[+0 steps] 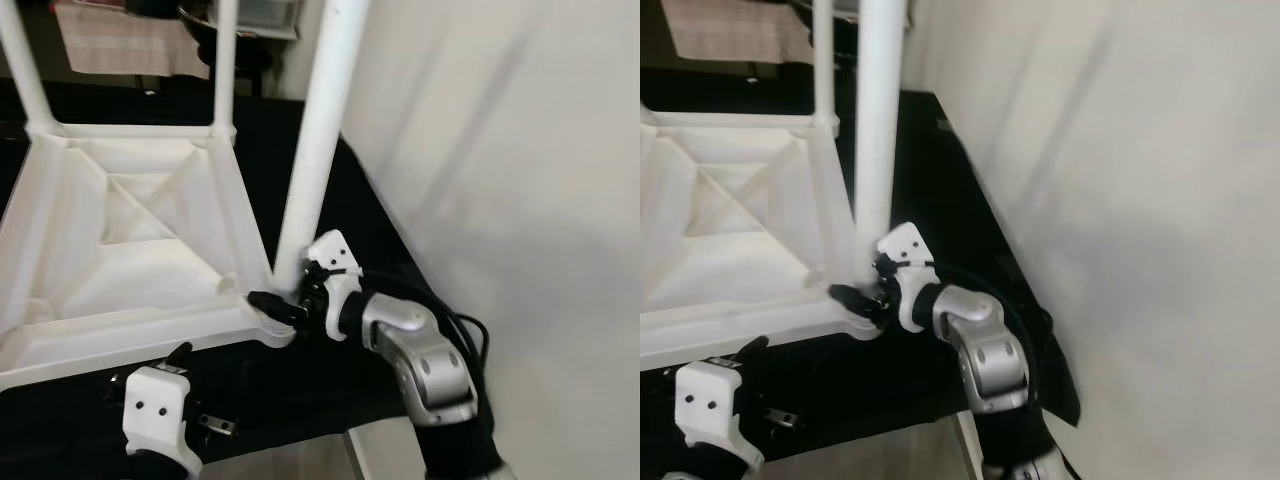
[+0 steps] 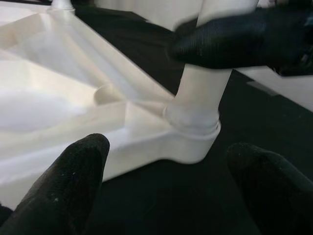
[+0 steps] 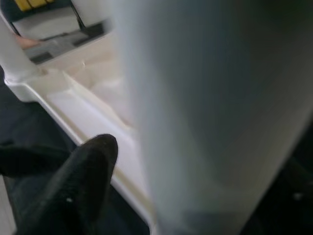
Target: Building children table
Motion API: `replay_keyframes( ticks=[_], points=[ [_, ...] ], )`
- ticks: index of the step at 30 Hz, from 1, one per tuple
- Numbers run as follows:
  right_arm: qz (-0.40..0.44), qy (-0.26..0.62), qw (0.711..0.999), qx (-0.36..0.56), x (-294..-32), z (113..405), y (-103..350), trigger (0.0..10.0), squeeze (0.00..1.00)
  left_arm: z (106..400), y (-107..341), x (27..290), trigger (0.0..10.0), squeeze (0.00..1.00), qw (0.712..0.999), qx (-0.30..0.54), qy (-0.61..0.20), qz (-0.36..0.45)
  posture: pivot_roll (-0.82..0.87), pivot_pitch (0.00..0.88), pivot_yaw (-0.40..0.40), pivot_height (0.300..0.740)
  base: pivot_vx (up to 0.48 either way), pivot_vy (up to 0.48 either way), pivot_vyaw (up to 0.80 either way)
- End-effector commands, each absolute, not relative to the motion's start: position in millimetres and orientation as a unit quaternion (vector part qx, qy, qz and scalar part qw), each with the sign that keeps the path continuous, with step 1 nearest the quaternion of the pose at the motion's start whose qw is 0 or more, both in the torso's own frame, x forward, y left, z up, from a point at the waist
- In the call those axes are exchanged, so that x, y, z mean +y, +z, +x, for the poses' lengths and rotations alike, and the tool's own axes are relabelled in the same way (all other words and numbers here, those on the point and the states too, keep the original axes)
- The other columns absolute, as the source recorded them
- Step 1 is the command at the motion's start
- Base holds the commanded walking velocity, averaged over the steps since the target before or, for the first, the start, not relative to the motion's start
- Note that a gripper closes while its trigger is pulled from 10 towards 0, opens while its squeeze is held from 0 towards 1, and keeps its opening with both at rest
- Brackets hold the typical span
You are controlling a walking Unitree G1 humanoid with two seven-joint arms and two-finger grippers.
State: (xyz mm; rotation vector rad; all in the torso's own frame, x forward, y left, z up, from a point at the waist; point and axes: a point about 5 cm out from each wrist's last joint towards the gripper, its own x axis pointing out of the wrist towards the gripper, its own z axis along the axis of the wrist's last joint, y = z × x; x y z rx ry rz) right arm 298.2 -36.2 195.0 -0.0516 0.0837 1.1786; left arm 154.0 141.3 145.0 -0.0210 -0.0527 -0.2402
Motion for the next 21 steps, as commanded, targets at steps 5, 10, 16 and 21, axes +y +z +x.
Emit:
replay_keyframes(
  ticks=[5, 10, 16, 21],
  points=[
    [-0.093, 0.714, 0.694, -0.013, -28, 315, 214, 10.0, 0.05, 152, 141, 139, 10.0, 0.00, 0.993, -0.017, -0.119, -0.009, 0.03, 0.126, -0.203, 0.740, 0.000, 0.000, 0.00],
    [-0.125, 0.771, 0.624, -0.003, -19, 322, 225, 10.0, 0.00, 151, 142, 139, 10.0, 0.00, 0.993, -0.018, -0.117, -0.008, 0.04, 0.135, -0.209, 0.740, 0.000, 0.000, 0.00],
    [-0.120, 0.787, 0.605, 0.004, -17, 321, 228, 10.0, 0.00, 150, 142, 138, 10.0, 0.00, 0.993, -0.018, -0.117, -0.007, 0.05, 0.139, -0.210, 0.740, 0.000, 0.000, 0.00],
    [-0.114, 0.812, 0.572, 0.003, -17, 327, 231, 0.0, 0.00, 148, 143, 137, 10.0, 0.00, 0.993, -0.018, -0.117, -0.007, 0.05, 0.149, -0.209, 0.740, 0.000, 0.000, 0.00]
  ],
)
